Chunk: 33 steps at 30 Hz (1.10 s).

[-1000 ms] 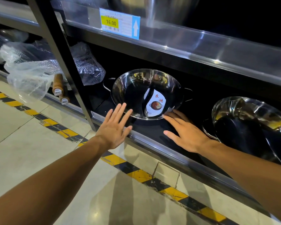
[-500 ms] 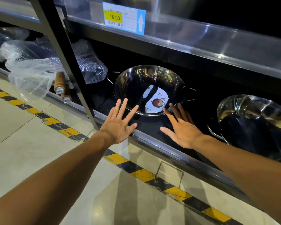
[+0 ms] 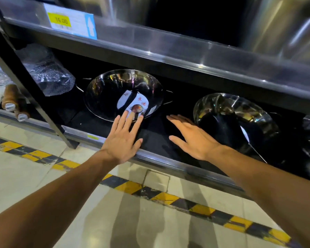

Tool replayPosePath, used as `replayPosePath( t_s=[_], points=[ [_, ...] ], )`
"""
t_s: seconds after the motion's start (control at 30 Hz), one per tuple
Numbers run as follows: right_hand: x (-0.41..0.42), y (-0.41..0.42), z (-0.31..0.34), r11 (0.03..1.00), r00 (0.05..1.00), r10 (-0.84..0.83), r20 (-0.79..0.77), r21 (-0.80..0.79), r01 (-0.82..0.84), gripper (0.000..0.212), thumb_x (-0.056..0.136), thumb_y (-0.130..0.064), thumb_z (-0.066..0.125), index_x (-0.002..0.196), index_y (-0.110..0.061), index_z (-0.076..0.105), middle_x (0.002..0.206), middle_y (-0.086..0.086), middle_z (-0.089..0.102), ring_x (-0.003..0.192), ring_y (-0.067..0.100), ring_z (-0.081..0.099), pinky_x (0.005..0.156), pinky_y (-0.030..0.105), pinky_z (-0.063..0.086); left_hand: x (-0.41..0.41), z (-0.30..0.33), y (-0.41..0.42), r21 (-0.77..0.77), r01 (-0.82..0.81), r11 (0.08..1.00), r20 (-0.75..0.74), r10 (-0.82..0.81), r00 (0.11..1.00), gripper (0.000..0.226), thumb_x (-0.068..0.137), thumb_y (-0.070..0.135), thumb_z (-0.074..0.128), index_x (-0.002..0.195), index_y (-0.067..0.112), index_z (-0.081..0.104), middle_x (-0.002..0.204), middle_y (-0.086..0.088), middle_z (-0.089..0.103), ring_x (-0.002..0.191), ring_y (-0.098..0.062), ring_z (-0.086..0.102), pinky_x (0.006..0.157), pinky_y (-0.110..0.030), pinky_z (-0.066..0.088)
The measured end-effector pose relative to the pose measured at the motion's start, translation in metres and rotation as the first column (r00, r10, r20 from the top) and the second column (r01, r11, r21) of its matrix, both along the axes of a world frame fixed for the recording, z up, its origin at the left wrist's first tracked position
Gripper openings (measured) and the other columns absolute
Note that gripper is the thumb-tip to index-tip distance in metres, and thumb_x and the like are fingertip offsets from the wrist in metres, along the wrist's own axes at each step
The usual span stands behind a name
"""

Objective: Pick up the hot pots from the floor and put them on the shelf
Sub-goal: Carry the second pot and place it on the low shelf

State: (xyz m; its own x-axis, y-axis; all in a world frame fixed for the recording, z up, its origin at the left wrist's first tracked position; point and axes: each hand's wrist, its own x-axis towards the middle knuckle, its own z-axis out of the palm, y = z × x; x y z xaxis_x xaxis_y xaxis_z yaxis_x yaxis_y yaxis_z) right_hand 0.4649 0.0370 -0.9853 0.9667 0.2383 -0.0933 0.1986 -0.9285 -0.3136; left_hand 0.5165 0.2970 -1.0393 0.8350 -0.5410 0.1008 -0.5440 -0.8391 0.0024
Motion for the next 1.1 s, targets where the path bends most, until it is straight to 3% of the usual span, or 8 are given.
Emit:
replayPosePath(
  t_s=[0.17,0.3,0.4,0.5,0.57,0.73,0.87,1.1],
  points=[
    [-0.074,-0.066,0.000,0.981,0.980,-0.188,0.063,-0.030,0.190,0.061,0.102,-0.045,0.043,0.157,-0.024,0.025,0.151,0.000,0.043,0.137,0.024,0.039,0.115,0.042,0.032,-0.054,0.011,-0.082,-0.091,0.218,0.972,-0.065,-0.224,0.972,0.070,0.102,0.050,0.024,0.159,0.022,-0.006,0.168,-0.007,-0.006,0.154,-0.026,-0.010,0.125,-0.044,0.000],
    [-0.106,-0.126,-0.010,0.926,0.928,-0.368,0.062,-0.059,0.372,0.061,0.103,-0.051,0.036,0.158,-0.028,0.021,0.141,0.001,0.051,0.132,0.026,0.040,0.114,0.038,0.028,-0.082,0.005,-0.128,-0.112,0.335,0.936,-0.084,-0.345,0.935,0.071,0.102,0.053,0.027,0.158,0.027,-0.007,0.167,-0.006,-0.010,0.153,-0.024,-0.015,0.125,-0.043,0.004],
    [-0.120,-0.169,-0.013,0.907,0.924,-0.378,0.055,-0.177,0.381,0.065,0.101,-0.056,0.031,0.158,-0.028,0.021,0.159,0.001,0.035,0.150,0.026,0.019,0.121,0.042,0.018,-0.088,-0.001,-0.139,-0.064,0.441,0.895,-0.084,-0.445,0.891,0.072,0.101,0.054,0.029,0.157,0.032,-0.010,0.166,-0.003,-0.017,0.152,-0.024,-0.019,0.126,-0.042,-0.001],
    [-0.130,-0.195,-0.010,0.831,0.836,-0.549,-0.028,-0.126,0.541,0.068,0.101,-0.058,0.032,0.159,-0.024,0.020,0.165,0.010,0.019,0.150,0.034,0.018,0.122,0.045,0.018,-0.086,-0.004,-0.141,-0.087,0.383,0.920,-0.141,-0.392,0.909,0.072,0.101,0.054,0.030,0.156,0.036,-0.014,0.165,0.001,-0.022,0.150,-0.021,-0.025,0.126,-0.042,-0.002],
    [-0.139,-0.204,-0.015,0.770,0.768,-0.638,-0.066,-0.062,0.635,0.069,0.101,-0.057,0.032,0.160,-0.024,0.016,0.167,0.011,0.010,0.153,0.031,0.005,0.123,0.040,0.008,-0.085,-0.006,-0.147,-0.084,0.376,0.923,-0.156,-0.385,0.910,0.071,0.101,0.055,0.028,0.155,0.037,-0.015,0.165,0.003,-0.023,0.150,-0.018,-0.026,0.126,-0.041,-0.001],
    [-0.147,-0.213,-0.038,0.855,0.860,-0.510,0.001,-0.107,0.507,0.063,0.104,-0.051,0.026,0.158,-0.019,0.023,0.167,0.006,0.014,0.142,-0.003,-0.020,0.105,0.012,-0.030,-0.073,-0.021,-0.160,-0.055,0.356,0.933,-0.121,-0.360,0.925,0.070,0.101,0.056,0.022,0.155,0.036,-0.016,0.166,0.001,-0.021,0.151,-0.019,-0.023,0.125,-0.042,-0.002],
    [-0.149,-0.202,-0.037,0.854,0.853,-0.519,-0.052,-0.010,0.520,0.068,0.100,-0.062,0.027,0.158,-0.026,0.023,0.165,-0.004,0.021,0.149,0.012,-0.026,0.121,0.035,-0.007,-0.058,-0.021,-0.155,0.025,0.288,0.957,-0.044,-0.286,0.957,0.068,0.101,0.054,0.021,0.157,0.033,-0.012,0.167,0.000,-0.013,0.154,-0.026,-0.013,0.125,-0.044,0.004],
    [-0.161,-0.184,-0.045,0.909,0.915,-0.401,-0.042,0.106,0.403,0.069,0.096,-0.066,0.036,0.156,-0.045,0.009,0.165,-0.021,0.005,0.148,-0.001,-0.016,0.121,0.034,0.001,-0.039,-0.010,-0.163,-0.007,0.036,0.999,-0.130,-0.037,0.991,0.069,0.101,0.054,0.020,0.158,0.029,-0.009,0.168,-0.005,-0.009,0.153,-0.030,-0.011,0.124,-0.045,0.003]
  ],
)
